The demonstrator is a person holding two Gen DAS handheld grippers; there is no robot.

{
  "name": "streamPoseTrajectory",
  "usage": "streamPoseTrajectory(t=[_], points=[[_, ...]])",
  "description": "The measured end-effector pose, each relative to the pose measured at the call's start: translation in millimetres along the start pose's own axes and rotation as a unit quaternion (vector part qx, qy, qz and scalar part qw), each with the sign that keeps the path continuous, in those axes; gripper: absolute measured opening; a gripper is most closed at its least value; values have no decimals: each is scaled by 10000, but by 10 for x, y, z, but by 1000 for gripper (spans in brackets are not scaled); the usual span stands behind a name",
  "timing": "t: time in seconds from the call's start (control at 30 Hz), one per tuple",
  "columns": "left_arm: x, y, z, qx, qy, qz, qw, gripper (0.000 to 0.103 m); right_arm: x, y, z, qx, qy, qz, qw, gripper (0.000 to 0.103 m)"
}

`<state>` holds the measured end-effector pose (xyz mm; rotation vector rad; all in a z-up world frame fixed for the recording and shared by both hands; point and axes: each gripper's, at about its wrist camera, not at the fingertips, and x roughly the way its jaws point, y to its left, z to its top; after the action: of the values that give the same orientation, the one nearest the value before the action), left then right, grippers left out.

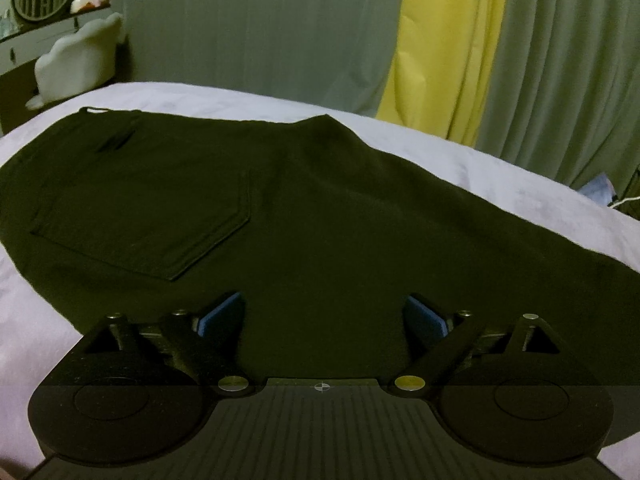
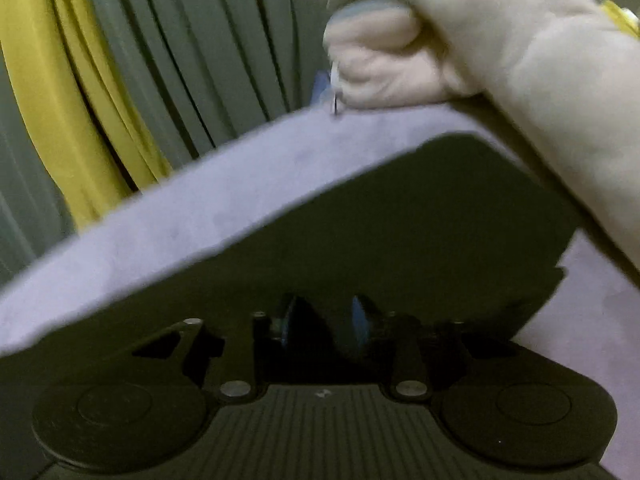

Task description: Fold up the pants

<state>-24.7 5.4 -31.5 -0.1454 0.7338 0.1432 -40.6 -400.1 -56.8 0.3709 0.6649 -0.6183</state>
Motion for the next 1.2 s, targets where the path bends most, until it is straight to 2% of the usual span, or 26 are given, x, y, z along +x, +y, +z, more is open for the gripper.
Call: streamPoseTrajectory(t=[0.1,0.17,0.2,0.3,0.4,0.47,0.53,0.6,0.67,0.77,0.87,1.03,1.07,1.1,1.13,1.17,1.2], points=[[29,-31,-4,111,12,38,9999,96,100,74,112,-269,-218,-401,9986,54],[39,-49,-9,172,18,59,9998,97,134,-3,161,-190,-360,-668,9969,59],[41,-54,-12,182,18,61,9998,97,142,-57,191,-80,-399,-784,9961,60],[49,-52,-8,167,16,48,9998,97,54,-219,271,436,-338,-749,9957,61],[60,-64,-11,203,14,62,9998,98,-230,-429,201,988,-353,-591,9927,73],[63,-81,-15,246,15,80,9997,99,-475,-645,65,1546,-511,-463,9856,77],[56,-80,-15,241,14,73,9997,99,-662,-938,-104,2296,-497,-295,9716,77],[44,-64,-9,200,-4,45,9998,99,-728,-1274,-281,3181,-268,-3,9477,77],[13,-34,-6,80,-49,-18,10000,99,-709,-1503,-380,3760,-154,444,9254,77],[-40,-7,-4,-83,-71,-54,9999,99,-687,-1582,-377,3837,-176,796,9198,77],[-122,-6,-17,-125,-183,-59,9997,99,-570,-1628,-395,4035,-136,1010,9093,77],[-167,-66,-80,-87,-158,-101,9998,99,-290,-1558,-199,3930,-114,1248,9110,77],[-166,-77,-95,-84,-121,-99,9998,99,-277,-1572,-170,3927,-115,1266,9109,71],[-161,-89,-107,-84,-88,-98,9999,99,-267,-1569,-142,3916,-108,1251,9116,44],[-160,-98,-117,-80,-70,-99,9999,99,-250,-1567,-124,3904,-52,1268,9119,27],[-159,-109,-123,-64,-67,-107,9999,99,-234,-1571,-127,3919,17,1337,9102,15],[-158,-119,-127,-41,-71,-119,9999,99,-234,-1573,-135,3926,-6,1361,9096,16]])
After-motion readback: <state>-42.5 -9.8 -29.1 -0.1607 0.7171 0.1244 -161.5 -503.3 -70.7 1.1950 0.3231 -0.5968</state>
